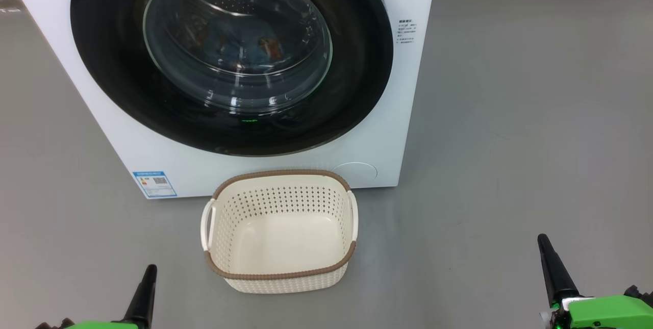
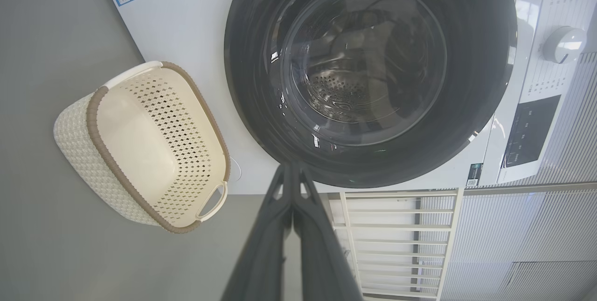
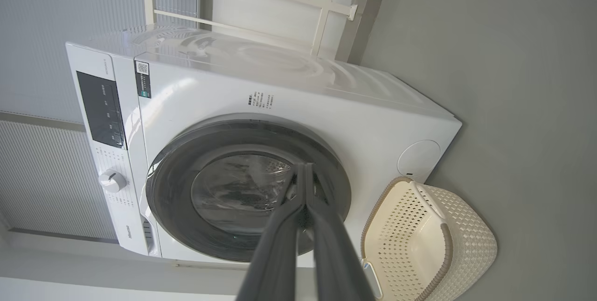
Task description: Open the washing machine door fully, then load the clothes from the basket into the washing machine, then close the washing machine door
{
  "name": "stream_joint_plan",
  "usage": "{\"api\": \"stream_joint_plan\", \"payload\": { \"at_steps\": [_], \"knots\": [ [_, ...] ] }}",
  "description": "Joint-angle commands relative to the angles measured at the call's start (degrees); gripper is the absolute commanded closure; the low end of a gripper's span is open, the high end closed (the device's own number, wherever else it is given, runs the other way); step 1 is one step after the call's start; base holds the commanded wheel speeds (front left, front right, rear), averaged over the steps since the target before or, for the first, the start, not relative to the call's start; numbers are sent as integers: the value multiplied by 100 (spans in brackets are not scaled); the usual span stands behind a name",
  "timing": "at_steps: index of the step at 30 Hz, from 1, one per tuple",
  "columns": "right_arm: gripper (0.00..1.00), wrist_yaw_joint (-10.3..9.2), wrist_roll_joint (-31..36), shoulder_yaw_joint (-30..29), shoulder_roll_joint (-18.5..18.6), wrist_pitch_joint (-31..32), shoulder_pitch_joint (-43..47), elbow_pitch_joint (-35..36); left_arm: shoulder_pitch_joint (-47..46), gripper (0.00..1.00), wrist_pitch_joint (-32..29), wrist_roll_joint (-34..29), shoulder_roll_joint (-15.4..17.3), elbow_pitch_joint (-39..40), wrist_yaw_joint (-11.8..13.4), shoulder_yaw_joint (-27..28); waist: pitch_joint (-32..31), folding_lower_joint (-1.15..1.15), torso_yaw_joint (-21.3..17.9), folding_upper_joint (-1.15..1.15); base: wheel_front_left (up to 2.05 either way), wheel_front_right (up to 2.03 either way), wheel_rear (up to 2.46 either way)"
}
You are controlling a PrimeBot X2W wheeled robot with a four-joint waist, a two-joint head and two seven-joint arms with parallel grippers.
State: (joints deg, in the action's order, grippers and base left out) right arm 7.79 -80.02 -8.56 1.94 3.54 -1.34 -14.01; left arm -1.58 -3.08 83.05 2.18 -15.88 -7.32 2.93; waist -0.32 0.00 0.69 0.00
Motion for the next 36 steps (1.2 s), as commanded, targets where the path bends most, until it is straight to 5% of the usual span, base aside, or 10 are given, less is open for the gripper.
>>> {"api": "stream_joint_plan", "payload": {
  "at_steps": [1, 15, 36],
  "knots": [
    [100, -26, -257, 143, 79, 61, -325, 110, -283, 100, -65, 179, 103, 165, -15, 204, 7, 0, -9, 0, 0, 0, 0],
    [100, -31, -1213, 203, 94, 296, -485, -1, -456, 100, -299, 954, 110, 184, -16, 307, 50, 0, -69, 0, 0, 0, 0],
    [100, -31, -1214, 204, 94, 295, -485, -1, -457, 100, -311, 942, 99, 184, -16, 323, 50, 0, -69, 0, 0, 0, 0]
  ]
}}
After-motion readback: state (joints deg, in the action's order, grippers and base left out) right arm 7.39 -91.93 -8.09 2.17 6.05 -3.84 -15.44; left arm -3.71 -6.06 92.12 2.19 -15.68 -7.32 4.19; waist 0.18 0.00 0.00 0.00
